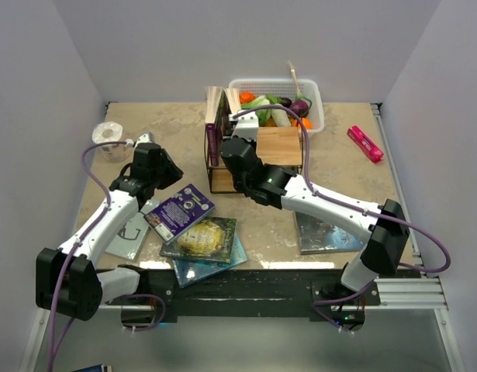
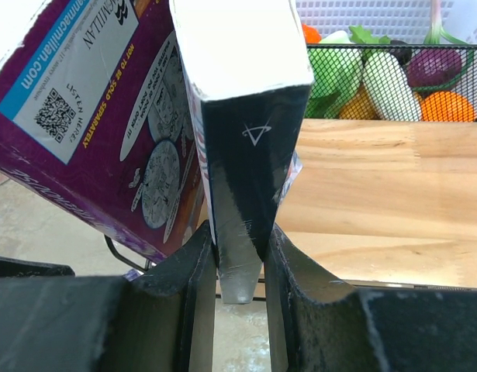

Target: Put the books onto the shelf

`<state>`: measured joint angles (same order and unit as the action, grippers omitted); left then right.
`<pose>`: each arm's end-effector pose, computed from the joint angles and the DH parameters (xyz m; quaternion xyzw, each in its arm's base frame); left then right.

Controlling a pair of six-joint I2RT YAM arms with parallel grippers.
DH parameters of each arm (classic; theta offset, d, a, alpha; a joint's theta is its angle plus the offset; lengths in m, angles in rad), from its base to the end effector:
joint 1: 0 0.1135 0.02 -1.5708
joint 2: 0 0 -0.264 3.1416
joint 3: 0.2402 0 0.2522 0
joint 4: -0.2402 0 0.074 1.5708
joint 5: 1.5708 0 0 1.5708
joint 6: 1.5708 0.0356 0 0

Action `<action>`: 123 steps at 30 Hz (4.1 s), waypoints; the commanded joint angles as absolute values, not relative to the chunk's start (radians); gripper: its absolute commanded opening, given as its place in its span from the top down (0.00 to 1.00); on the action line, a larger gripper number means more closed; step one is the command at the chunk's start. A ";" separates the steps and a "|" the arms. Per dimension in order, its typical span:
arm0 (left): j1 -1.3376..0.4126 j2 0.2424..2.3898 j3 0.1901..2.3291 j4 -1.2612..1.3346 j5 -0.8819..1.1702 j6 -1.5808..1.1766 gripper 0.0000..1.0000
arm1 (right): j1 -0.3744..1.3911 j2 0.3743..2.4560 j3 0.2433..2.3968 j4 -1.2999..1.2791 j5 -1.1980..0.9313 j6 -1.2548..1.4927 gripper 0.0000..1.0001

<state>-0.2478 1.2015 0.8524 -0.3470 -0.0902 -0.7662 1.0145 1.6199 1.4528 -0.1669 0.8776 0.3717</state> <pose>0.2523 -0.0605 0.2621 -0.2504 0.8698 -0.1697 0.3897 0.2217 0.3047 0.3639 0.0007 0.7776 0.0690 0.6249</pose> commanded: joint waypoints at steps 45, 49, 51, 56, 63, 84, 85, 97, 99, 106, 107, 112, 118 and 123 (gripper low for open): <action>-0.238 1.322 1.023 -0.305 -0.025 -0.788 0.60 | 0.855 1.403 1.379 -0.359 0.594 0.584 1.00; -0.238 1.373 1.083 -0.287 0.017 -0.804 0.60 | 0.824 1.524 1.442 -0.336 0.555 0.647 1.00; -0.238 1.405 1.113 -0.279 0.029 -0.805 0.60 | 0.810 1.561 1.479 -0.324 0.558 0.675 1.00; -0.238 1.462 1.172 -0.279 0.061 -0.805 0.60 | 0.746 1.643 1.519 -0.270 0.474 0.736 1.00; -0.239 1.505 1.204 -0.267 0.104 -0.804 0.60 | 0.706 1.693 1.532 -0.198 0.371 0.750 1.00; -0.239 1.534 1.224 -0.209 0.189 -0.833 0.60 | 0.689 1.836 1.680 -0.195 0.185 0.752 1.00; -0.239 1.528 1.226 -0.209 0.190 -0.838 0.60 | 0.687 1.813 1.669 -0.202 0.218 0.767 1.00; -0.239 1.497 1.233 -0.202 0.189 -0.850 0.60 | 0.732 1.801 1.749 -0.298 0.268 0.712 1.00; -0.239 1.490 1.238 -0.207 0.187 -0.850 0.60 | 0.738 1.758 1.720 -0.265 0.288 0.710 1.00; -0.239 1.477 1.293 -0.219 0.181 -0.851 0.60 | 0.747 1.784 1.792 -0.320 0.250 0.686 1.00; -0.239 1.479 1.296 -0.222 0.186 -0.851 0.60 | 0.747 1.784 1.793 -0.321 0.249 0.687 1.00; -0.239 1.474 1.302 -0.238 0.181 -0.845 0.60 | 0.747 1.772 1.746 -0.308 0.248 0.686 1.00; -0.239 1.440 1.316 -0.230 0.181 -0.854 0.60 | 0.739 1.795 1.738 -0.333 0.227 0.683 1.00; -0.239 1.382 1.333 -0.230 0.149 -0.857 0.60 | 0.738 1.779 1.713 -0.328 0.235 0.689 1.00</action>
<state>-0.2432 1.4704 1.2701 -0.2577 0.1680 -0.8387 0.7330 1.8072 1.7256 -0.3374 0.2646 0.6945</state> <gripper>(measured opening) 0.396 0.007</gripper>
